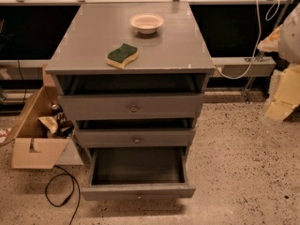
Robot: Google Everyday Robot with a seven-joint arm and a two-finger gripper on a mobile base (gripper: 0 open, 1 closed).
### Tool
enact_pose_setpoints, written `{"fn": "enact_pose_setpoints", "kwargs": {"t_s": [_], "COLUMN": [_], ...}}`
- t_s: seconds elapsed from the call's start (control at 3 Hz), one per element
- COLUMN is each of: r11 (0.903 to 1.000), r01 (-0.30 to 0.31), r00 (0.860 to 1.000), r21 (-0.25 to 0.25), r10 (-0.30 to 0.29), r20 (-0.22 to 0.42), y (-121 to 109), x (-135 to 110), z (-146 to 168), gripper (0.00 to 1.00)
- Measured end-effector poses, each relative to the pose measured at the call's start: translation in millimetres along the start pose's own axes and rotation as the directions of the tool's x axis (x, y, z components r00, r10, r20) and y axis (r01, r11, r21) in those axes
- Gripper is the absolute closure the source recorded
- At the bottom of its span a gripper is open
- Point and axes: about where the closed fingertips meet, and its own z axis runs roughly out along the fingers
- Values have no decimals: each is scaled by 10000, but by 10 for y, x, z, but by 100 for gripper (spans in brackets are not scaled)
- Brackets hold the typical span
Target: Close bottom drawer
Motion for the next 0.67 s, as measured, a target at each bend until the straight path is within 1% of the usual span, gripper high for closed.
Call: {"fn": "enact_pose_setpoints", "kwargs": {"t_s": [0.33,0.67], "r11": [10000,9982], "r01": [2,59], "r00": [10000,9979], "r21": [-24,-598], "r10": [-2,-20], "r20": [28,641], "y": [6,161], "x": [-3,-67], "z": [22,518], "gripper": [0,0]}}
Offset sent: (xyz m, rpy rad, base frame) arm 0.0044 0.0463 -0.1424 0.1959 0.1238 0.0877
